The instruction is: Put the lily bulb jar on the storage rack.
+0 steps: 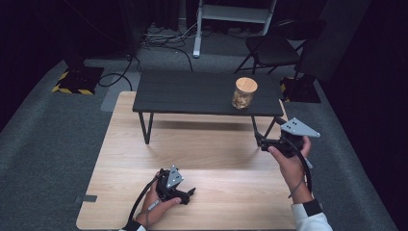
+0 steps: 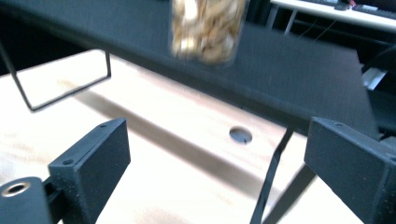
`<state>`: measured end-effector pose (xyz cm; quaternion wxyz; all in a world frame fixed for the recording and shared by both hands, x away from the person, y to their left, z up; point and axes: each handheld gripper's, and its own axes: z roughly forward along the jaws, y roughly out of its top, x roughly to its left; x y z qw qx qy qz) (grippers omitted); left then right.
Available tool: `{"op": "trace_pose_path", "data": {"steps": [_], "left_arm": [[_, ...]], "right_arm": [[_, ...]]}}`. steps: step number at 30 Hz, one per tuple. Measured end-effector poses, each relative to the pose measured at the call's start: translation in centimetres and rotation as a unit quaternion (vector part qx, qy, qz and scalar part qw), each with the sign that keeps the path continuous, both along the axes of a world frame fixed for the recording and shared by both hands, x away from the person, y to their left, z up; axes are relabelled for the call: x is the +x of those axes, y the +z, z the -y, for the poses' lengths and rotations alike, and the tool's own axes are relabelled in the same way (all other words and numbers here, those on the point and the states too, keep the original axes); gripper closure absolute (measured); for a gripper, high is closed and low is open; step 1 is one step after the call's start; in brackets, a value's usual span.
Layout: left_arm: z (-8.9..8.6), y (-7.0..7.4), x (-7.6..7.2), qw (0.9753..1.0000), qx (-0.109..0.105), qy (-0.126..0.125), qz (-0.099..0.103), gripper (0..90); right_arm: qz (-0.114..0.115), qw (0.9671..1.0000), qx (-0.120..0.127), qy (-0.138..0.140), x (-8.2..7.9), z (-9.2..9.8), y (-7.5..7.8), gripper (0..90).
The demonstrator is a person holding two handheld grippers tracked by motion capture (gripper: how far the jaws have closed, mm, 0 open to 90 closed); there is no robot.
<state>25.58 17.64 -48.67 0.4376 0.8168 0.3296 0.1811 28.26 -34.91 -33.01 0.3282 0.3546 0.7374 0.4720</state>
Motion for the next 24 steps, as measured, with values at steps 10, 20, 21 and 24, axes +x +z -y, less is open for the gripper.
{"op": "trace_pose_path", "data": {"steps": [10, 20, 21, 24], "left_arm": [[0.0, 0.0, 0.0, 1.0000, 0.000, 0.000, 0.000, 1.2], [0.0, 0.0, 0.0, 1.0000, 0.000, 0.000, 0.000, 1.2], [0.0, 0.0, 0.0, 1.0000, 0.000, 0.000, 0.000, 1.2], [0.0, 0.0, 0.0, 1.0000, 0.000, 0.000, 0.000, 1.2]], "right_arm": [[-0.019, 0.9998, 0.000, -0.011, -2.8, 2.1, -4.4, 5.6], [-0.026, 0.9991, -0.032, -0.005, -5.4, 2.6, -9.4, 5.5], [-0.030, 0.9990, -0.033, -0.006, -5.5, 2.6, -9.7, 5.5], [-0.040, 0.9987, -0.031, -0.007, -5.9, 2.6, -10.6, 5.4]]}}
